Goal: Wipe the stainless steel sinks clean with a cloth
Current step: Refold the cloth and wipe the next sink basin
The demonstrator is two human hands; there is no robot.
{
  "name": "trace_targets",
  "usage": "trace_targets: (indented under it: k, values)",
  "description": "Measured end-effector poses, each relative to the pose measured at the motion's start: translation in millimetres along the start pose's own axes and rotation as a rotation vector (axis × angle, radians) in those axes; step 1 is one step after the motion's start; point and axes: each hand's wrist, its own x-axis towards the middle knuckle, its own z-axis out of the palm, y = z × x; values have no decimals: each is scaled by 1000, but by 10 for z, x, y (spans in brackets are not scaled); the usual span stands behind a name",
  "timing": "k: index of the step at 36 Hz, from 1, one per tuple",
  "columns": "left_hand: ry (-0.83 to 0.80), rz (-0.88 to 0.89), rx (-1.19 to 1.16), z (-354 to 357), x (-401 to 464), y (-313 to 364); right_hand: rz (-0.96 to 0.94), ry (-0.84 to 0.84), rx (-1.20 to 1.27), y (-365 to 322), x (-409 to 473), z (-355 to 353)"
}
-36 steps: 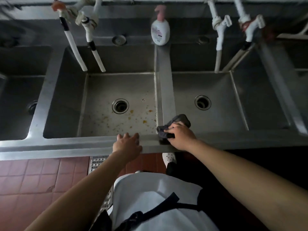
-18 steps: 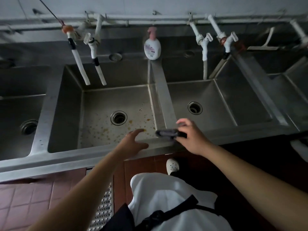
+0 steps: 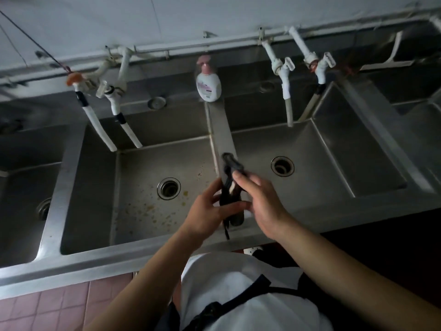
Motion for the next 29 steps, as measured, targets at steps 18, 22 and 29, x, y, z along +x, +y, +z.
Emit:
trace_targets:
  k: [18, 22, 29]
  values:
    - [628, -334, -135, 550, 837, 20, 392, -157, -131, 520, 757, -1139]
    - [671, -299, -253, 571, 1086, 19, 431, -143, -61, 544, 1108, -1296]
    - [895, -493, -126, 334, 1465, -374, 251, 0, -537, 568, 1812, -1274]
